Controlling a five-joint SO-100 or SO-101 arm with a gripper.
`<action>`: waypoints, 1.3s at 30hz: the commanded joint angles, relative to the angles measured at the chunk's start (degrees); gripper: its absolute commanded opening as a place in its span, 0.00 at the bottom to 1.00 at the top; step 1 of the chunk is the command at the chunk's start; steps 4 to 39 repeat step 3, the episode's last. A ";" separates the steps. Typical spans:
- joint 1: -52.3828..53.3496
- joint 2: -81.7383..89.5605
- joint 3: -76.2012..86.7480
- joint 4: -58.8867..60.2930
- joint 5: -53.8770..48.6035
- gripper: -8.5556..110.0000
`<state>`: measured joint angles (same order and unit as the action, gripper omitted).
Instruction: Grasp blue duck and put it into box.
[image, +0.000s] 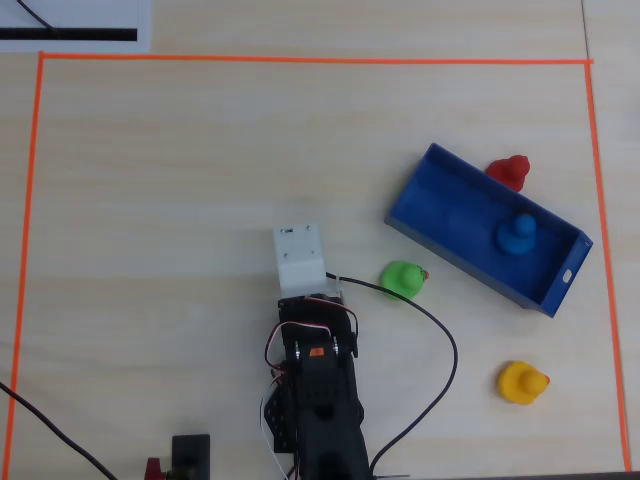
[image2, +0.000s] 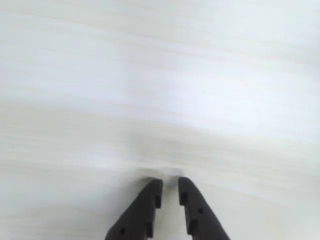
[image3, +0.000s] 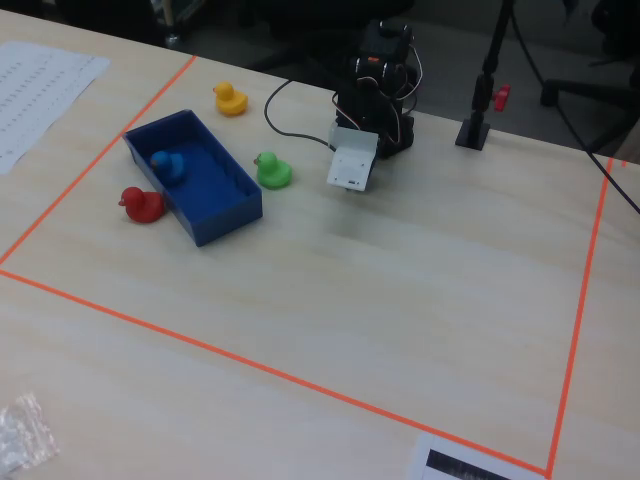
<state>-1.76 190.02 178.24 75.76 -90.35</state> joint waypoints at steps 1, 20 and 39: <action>0.88 -0.26 0.00 1.41 -0.26 0.08; 0.88 -0.26 0.00 1.41 -0.26 0.08; 0.88 -0.26 0.00 1.41 -0.26 0.08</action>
